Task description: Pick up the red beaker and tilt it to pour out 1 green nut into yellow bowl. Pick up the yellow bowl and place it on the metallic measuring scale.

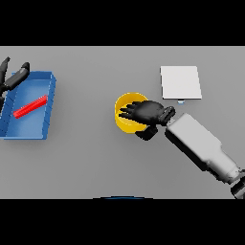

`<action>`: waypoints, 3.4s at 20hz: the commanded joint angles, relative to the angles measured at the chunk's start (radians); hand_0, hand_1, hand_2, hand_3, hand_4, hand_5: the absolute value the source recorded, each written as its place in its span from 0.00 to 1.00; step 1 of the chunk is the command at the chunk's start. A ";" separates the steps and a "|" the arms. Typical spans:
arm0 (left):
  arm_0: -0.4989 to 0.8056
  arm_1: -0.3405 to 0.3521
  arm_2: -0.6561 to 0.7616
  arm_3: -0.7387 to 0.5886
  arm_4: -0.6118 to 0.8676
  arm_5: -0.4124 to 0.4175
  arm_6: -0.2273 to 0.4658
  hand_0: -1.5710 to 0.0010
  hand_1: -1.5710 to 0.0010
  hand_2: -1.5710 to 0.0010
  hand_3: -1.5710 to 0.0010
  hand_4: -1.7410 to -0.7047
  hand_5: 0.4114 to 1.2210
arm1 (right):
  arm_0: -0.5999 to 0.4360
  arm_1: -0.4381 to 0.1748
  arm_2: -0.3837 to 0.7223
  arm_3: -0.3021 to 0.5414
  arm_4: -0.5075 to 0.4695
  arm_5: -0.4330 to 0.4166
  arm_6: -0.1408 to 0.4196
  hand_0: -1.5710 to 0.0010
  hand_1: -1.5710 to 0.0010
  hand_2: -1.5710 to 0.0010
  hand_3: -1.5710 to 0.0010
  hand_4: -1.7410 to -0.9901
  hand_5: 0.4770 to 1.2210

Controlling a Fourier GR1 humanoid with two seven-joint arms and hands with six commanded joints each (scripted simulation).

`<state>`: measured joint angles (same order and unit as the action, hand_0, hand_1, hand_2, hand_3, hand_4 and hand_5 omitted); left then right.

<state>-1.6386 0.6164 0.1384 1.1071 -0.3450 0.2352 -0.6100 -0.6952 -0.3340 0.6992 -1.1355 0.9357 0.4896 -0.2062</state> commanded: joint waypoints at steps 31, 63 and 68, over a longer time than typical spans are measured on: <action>-0.008 0.092 0.135 0.062 -0.162 0.096 0.007 1.00 1.00 1.00 1.00 0.99 0.34 | -0.026 -0.117 -0.136 -0.155 -0.082 0.046 0.047 0.01 0.00 0.04 0.26 0.00 1.00; -0.050 0.113 0.134 0.135 -0.176 0.128 0.031 1.00 1.00 1.00 1.00 0.98 0.37 | -0.182 -0.100 -0.361 0.527 -0.026 -0.213 -0.028 0.11 0.00 0.12 0.13 0.00 1.00; -0.023 0.109 0.137 0.090 -0.174 0.099 0.034 1.00 1.00 1.00 1.00 0.97 0.39 | -0.179 -0.106 -0.386 0.521 -0.040 -0.179 -0.011 0.63 0.47 0.42 0.53 0.20 0.72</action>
<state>-1.6620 0.7260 0.2756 1.1968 -0.5191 0.3343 -0.5761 -0.8744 -0.4395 0.3131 -0.6141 0.8963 0.3102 -0.2155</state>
